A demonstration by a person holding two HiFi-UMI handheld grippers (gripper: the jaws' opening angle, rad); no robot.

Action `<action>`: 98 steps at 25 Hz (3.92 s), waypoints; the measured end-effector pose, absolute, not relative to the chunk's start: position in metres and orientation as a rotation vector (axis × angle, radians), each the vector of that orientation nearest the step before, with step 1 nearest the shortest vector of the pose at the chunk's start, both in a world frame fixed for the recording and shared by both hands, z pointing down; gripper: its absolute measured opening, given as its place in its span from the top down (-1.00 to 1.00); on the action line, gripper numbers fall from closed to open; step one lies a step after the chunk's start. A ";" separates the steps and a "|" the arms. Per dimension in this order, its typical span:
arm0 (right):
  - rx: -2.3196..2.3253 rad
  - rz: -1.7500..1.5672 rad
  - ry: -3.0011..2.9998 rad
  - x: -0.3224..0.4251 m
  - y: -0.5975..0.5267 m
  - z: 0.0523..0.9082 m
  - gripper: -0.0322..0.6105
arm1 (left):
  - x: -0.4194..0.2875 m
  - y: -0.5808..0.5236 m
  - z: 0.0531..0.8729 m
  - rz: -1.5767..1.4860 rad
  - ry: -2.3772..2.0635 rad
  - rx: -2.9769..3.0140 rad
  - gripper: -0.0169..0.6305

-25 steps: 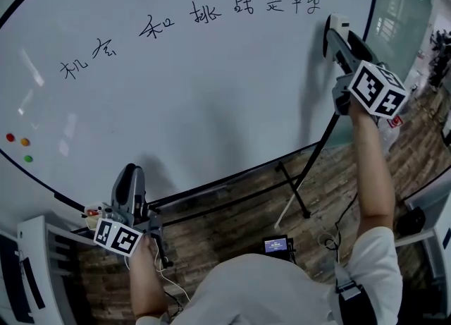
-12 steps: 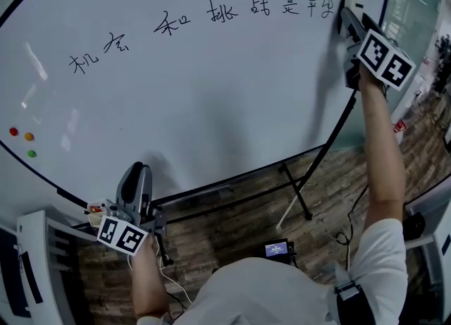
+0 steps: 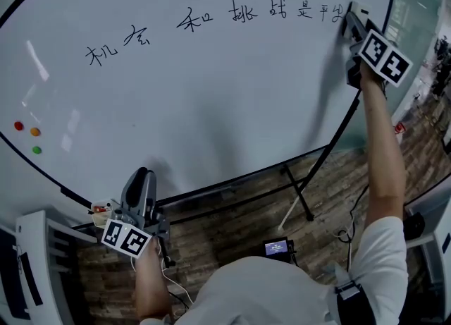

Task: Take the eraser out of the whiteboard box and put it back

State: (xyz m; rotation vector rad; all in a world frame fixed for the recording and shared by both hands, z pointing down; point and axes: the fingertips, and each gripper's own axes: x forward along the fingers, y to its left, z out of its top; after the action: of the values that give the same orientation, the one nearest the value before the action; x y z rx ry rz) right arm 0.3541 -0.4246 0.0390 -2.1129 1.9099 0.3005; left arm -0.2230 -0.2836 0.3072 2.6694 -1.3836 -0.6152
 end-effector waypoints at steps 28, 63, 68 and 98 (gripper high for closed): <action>-2.132 0.404 1.950 0.221 -0.413 0.035 0.11 | -0.250 -0.293 0.330 -0.585 -1.268 2.661 0.67; -2.080 0.396 2.035 0.085 -0.398 0.040 0.11 | -0.284 -0.285 0.328 -0.585 -1.209 2.686 0.67; -2.079 0.403 2.040 0.058 -0.396 0.042 0.11 | -0.291 -0.283 0.327 -0.580 -1.196 2.692 0.67; -2.077 0.352 2.114 -0.082 -0.380 0.047 0.11 | -0.337 -0.266 0.324 -0.648 -1.146 2.701 0.67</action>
State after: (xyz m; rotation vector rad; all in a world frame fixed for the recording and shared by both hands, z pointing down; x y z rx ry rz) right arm -0.0821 -0.3801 0.0465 -2.0772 2.1136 0.3519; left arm -0.3370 -0.2658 0.3241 2.7010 -1.1465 -0.6479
